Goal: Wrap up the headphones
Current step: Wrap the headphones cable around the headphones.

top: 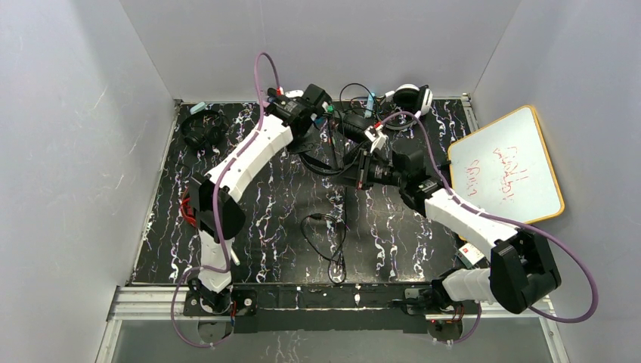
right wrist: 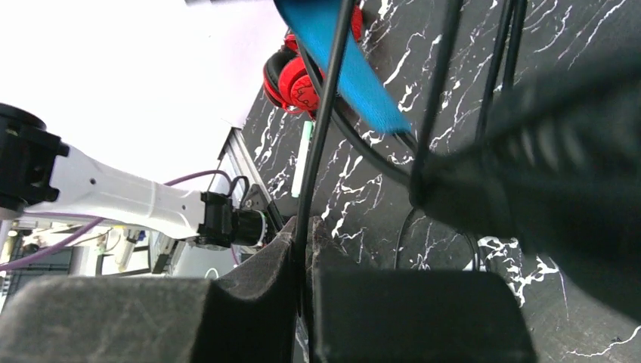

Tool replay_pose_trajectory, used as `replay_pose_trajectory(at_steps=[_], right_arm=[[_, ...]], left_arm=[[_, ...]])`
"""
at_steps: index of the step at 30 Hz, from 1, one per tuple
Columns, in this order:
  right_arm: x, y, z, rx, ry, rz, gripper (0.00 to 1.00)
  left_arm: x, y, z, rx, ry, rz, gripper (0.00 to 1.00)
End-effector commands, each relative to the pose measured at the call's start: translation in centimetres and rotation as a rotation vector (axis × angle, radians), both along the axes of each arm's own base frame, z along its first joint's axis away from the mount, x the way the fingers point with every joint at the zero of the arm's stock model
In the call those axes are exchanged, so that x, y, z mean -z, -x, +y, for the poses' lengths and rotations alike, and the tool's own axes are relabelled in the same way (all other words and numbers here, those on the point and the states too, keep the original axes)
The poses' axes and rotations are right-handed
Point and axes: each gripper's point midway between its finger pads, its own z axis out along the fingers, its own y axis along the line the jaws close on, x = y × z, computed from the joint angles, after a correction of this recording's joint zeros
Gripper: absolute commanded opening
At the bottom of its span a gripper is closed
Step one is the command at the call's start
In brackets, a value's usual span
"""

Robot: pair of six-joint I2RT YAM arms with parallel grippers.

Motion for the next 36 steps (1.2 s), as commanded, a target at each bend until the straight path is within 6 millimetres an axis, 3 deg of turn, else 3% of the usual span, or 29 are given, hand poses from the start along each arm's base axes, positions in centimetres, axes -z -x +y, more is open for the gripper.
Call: replay_pose_trajectory(at_steps=[1, 9, 19, 30, 36], right_arm=[[1.1, 2.4, 0.4, -0.055, -0.01, -0.043, 0.13], [4.2, 3.5, 0.0, -0.038, 0.024, -0.099, 0.15], [9.6, 5.1, -0.8, -0.046, 0.055, -0.134, 0.16], [12.0, 4.2, 0.9, -0.107, 0.044, -0.123, 0.18], [11.8, 3.3, 2.0, -0.127, 0.018, -0.135, 0.19]], left_arm=[[-2.1, -2.2, 0.9, -0.105, 0.147, -0.02, 0.0], [-3.5, -3.1, 1.7, -0.15, 0.283, -0.11, 0.0], [-4.7, -3.8, 2.3, -0.235, 0.386, -0.15, 0.0], [-8.1, -2.0, 3.1, -0.189, 0.401, -0.17, 0.0], [-8.1, -0.4, 4.6, -0.167, 0.317, -0.124, 0.0]])
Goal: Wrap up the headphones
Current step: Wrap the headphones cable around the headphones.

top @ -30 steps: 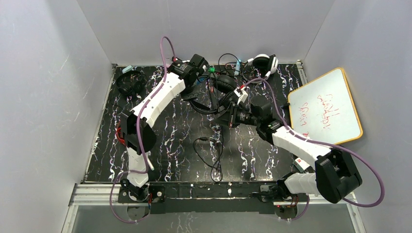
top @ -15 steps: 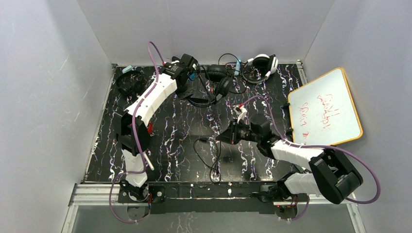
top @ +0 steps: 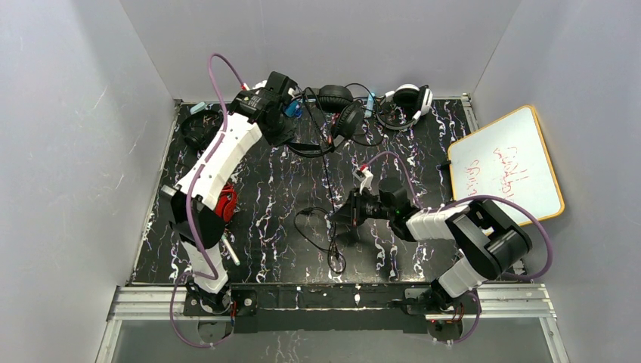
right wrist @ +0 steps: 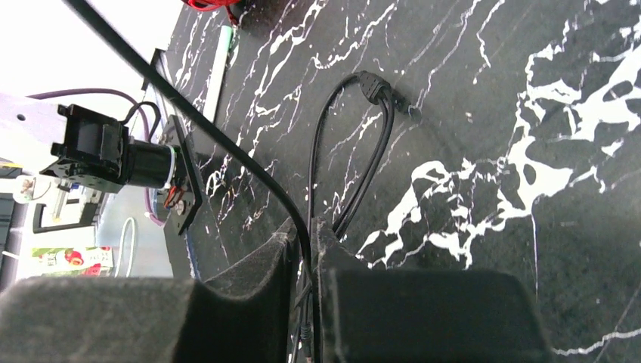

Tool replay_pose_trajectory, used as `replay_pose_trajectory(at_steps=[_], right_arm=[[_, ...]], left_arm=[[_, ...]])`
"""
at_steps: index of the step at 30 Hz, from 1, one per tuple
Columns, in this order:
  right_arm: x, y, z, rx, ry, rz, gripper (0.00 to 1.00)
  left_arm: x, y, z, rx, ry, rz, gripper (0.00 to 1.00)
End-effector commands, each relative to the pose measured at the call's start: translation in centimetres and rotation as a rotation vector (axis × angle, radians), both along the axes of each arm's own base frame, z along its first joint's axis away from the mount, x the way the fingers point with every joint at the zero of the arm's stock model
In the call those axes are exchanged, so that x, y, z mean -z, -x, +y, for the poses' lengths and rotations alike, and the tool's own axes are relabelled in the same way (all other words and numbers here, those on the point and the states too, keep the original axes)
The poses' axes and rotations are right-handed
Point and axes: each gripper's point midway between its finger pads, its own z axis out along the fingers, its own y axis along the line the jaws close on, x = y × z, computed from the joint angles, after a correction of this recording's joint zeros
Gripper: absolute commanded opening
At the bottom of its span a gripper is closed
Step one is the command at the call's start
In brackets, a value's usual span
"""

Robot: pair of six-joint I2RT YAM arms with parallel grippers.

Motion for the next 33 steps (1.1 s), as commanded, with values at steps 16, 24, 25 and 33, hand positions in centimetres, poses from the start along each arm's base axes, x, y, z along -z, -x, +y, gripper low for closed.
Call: replay_pose_trajectory(at_steps=[16, 24, 25, 33], right_arm=[[-4.4, -1.2, 2.2, -0.075, -0.12, -0.155, 0.48], [-3.8, -1.7, 3.2, -0.1, -0.103, -0.186, 0.52], [-3.5, -1.8, 3.2, -0.101, -0.1, -0.185, 0.52], [-2.2, -2.1, 3.2, -0.079, -0.082, -0.169, 0.43]], left_arm=[[-4.6, 2.0, 2.5, 0.049, -0.058, -0.062, 0.0], [-5.2, 2.3, 2.4, 0.058, -0.049, -0.061, 0.0], [-5.3, 2.3, 2.3, 0.061, -0.043, -0.062, 0.0], [-6.2, 2.3, 1.0, 0.082, 0.029, -0.067, 0.0]])
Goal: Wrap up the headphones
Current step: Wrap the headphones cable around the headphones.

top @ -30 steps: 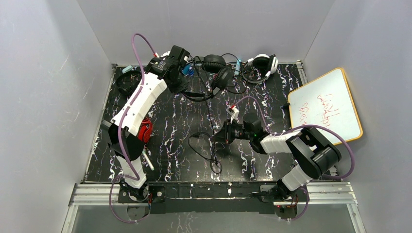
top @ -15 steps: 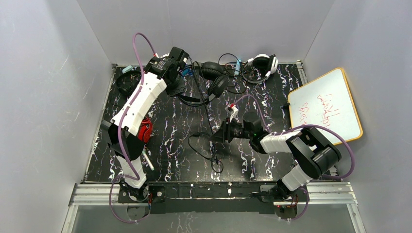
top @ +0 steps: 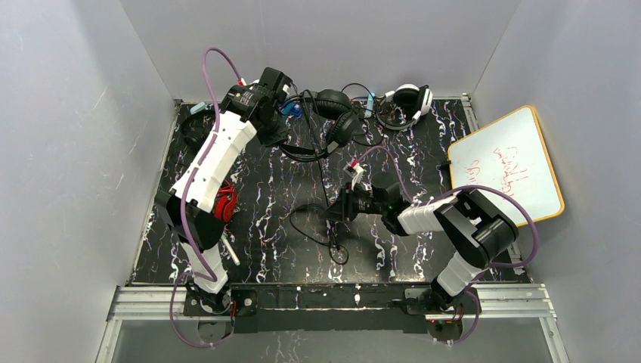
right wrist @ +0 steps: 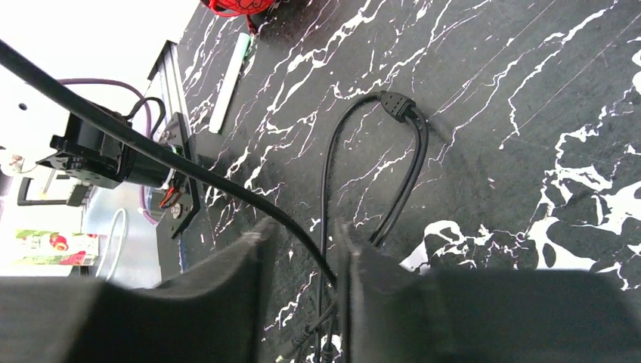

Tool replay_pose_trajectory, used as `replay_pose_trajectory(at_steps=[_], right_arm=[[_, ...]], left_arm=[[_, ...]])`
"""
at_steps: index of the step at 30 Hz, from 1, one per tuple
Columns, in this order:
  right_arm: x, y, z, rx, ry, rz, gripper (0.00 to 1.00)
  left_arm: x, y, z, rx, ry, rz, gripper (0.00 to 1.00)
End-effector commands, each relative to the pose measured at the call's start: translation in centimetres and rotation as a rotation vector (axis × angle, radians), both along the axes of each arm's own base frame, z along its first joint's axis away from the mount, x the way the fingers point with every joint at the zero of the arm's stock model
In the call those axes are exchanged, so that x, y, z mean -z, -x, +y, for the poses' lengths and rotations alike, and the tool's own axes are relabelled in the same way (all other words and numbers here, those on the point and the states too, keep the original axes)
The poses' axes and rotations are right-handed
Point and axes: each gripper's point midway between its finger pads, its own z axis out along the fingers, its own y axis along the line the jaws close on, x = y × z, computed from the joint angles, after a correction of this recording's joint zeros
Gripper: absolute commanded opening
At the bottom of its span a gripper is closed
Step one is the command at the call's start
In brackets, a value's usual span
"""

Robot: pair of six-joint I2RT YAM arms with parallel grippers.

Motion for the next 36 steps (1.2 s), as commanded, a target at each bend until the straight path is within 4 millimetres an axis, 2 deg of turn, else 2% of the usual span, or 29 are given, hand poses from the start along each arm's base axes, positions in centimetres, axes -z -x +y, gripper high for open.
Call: replay_pose_trajectory(at_steps=[1, 4, 8, 12, 17, 21, 24, 27, 32, 36], right_arm=[[-1.2, -0.8, 0.6, 0.001, -0.043, -0.077, 0.37], [-1.4, -0.7, 0.2, 0.019, -0.057, -0.074, 0.17], [-2.1, -0.4, -0.4, 0.03, -0.07, -0.094, 0.02], [-2.1, 0.2, -0.9, 0.037, -0.057, -0.089, 0.01], [-1.8, -0.1, -2.6, 0.119, -0.008, -0.099, 0.01], [-2.3, -1.5, -4.2, 0.201, 0.025, -0.095, 0.01], [-4.5, -2.3, -4.9, 0.198, -0.017, -0.104, 0.01], [-6.7, -3.0, -5.5, 0.186, -0.047, -0.12, 0.01], [-10.7, -3.6, -7.5, 0.16, -0.164, -0.145, 0.01], [-12.9, -4.8, -8.5, 0.109, -0.203, -0.093, 0.01]], left_arm=[[-3.9, 0.0, -1.0, 0.006, 0.119, -0.085, 0.0], [-4.5, 0.0, -0.8, 0.01, 0.107, -0.092, 0.0], [-4.6, -0.2, -0.1, 0.0, 0.081, -0.093, 0.0], [-4.6, -0.5, 0.2, -0.007, 0.086, -0.1, 0.0], [-4.7, -0.8, 0.1, 0.005, 0.098, -0.099, 0.0], [-6.4, -0.7, -2.1, 0.14, 0.193, -0.133, 0.0], [-8.6, 0.8, -4.5, 0.3, 0.307, -0.168, 0.0], [-9.8, 2.3, -6.1, 0.398, 0.402, -0.176, 0.0], [-9.6, 4.2, -8.1, 0.547, 0.499, -0.155, 0.0], [-9.0, 5.9, -10.0, 0.738, 0.585, -0.183, 0.0]])
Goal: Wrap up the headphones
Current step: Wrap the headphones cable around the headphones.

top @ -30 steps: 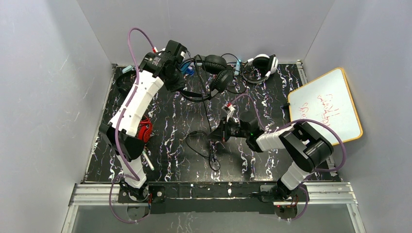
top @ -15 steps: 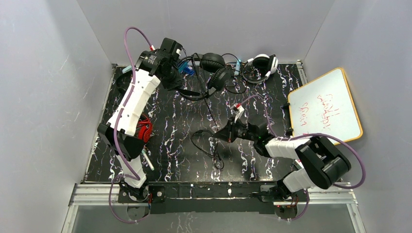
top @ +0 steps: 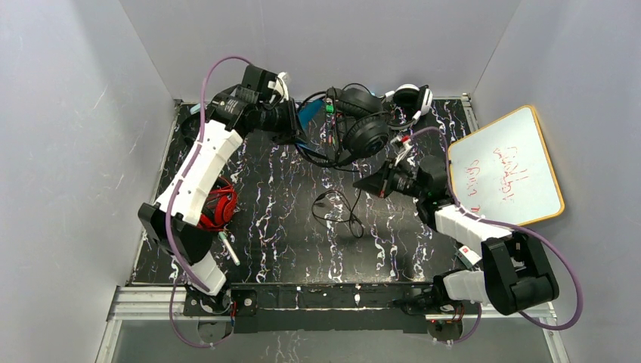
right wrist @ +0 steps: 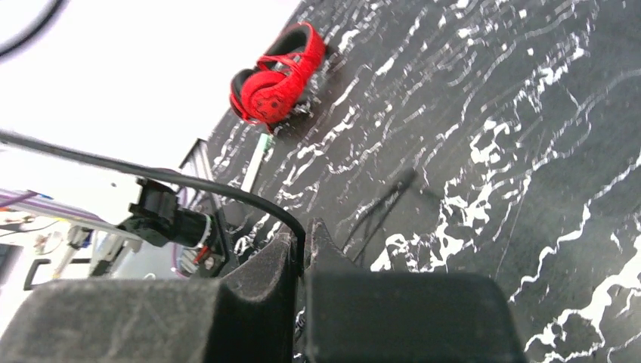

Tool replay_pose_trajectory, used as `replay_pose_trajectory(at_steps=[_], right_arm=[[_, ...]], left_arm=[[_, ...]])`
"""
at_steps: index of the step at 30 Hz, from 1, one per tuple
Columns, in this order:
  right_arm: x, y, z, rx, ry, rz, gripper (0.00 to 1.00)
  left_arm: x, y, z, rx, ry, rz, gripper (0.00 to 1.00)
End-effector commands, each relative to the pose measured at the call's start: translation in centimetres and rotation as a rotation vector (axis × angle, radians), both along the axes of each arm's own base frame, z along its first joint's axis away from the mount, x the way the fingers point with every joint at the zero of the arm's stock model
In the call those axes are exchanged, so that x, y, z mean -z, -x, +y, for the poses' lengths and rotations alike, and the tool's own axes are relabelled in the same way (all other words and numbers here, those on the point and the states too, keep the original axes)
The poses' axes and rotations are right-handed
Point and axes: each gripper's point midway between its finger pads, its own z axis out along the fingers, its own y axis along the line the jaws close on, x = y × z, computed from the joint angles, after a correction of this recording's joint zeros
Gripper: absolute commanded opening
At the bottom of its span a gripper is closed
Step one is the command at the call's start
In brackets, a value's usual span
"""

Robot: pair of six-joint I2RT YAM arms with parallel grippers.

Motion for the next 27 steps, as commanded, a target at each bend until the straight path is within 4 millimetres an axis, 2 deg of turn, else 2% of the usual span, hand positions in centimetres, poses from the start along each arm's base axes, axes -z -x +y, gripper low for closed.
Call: replay_pose_trajectory(at_steps=[1, 7, 9, 11, 16, 21, 27], right_arm=[[-4.8, -0.7, -0.4, -0.119, -0.081, -0.005, 0.01], [-7.4, -0.7, -0.9, -0.248, -0.096, 0.102, 0.01], [-7.6, -0.7, -1.0, -0.242, -0.078, 0.138, 0.01], [-8.0, -0.9, -1.1, -0.228, -0.056, 0.161, 0.01], [-9.5, -0.5, -1.1, -0.264, -0.052, 0.178, 0.01], [-10.2, 0.3, -0.9, -0.353, -0.046, 0.22, 0.01], [-9.2, 1.6, 0.3, -0.409, -0.028, 0.277, 0.01]], left_arm=[[-4.1, 3.5, -3.1, 0.291, 0.217, -0.18, 0.0], [-2.1, 3.5, 0.0, 0.378, 0.011, -0.465, 0.0], [-1.7, 4.0, 0.1, 0.465, -0.008, -0.572, 0.0], [-0.2, 4.0, 0.8, 0.5, -0.072, -0.655, 0.0], [1.1, 4.4, 2.1, 0.673, -0.253, -0.869, 0.0], [0.3, 3.0, 3.4, 0.707, -0.417, -0.971, 0.0], [-0.2, 1.0, 5.3, 0.708, -0.698, -1.033, 0.0]])
